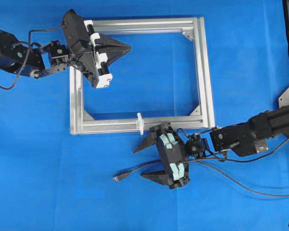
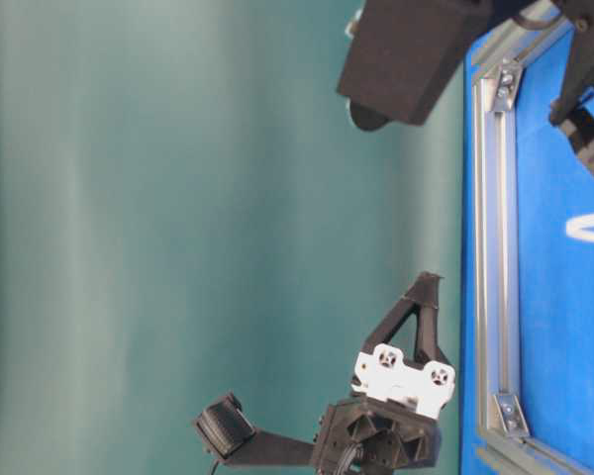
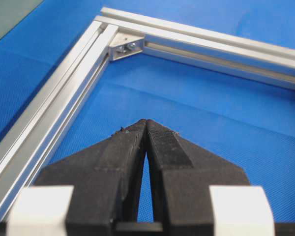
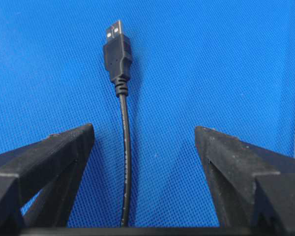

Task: Insert the wire through the string loop located in the center.
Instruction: 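Lower the right gripper and close it on the cable behind the USB plug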

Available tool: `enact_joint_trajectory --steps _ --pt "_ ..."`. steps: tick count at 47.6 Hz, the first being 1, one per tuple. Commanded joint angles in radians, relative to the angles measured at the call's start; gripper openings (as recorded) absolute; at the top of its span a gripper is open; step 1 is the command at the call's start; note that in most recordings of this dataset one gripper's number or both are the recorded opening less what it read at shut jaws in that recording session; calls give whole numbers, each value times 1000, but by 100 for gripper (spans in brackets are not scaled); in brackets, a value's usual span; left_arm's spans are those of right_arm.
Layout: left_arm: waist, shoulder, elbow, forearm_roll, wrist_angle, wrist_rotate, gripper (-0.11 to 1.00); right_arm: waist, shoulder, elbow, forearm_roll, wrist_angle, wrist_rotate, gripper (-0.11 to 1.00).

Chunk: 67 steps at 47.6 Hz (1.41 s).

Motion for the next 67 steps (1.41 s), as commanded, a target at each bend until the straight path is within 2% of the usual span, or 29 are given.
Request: enact_joint_trajectory --steps 1,8,12,20,23,26,52,67 --pt "-2 -34 -8 3 -6 -2 0 -2 -14 -11 3 -3 -2 79" --pt "-2 -32 -8 3 -6 -3 0 -2 -14 -14 3 -6 -3 69" --pt "-2 -34 -8 3 -6 -3 0 -2 -14 -12 3 -12 -3 59" --pt "-2 -32 -8 2 -6 -2 0 -6 -14 -11 3 -18 -3 18" --pt "-2 -32 -8 3 -6 -2 0 -9 -14 -11 3 -17 -3 6" --pt "-2 -34 -6 3 -6 0 0 -9 -14 -12 3 -18 -3 -1" --pt "-3 -34 0 3 -6 0 0 -9 -28 -12 3 -6 0 -2" --pt "-2 -35 0 3 -6 0 0 -5 -158 -17 3 144 -3 -2"
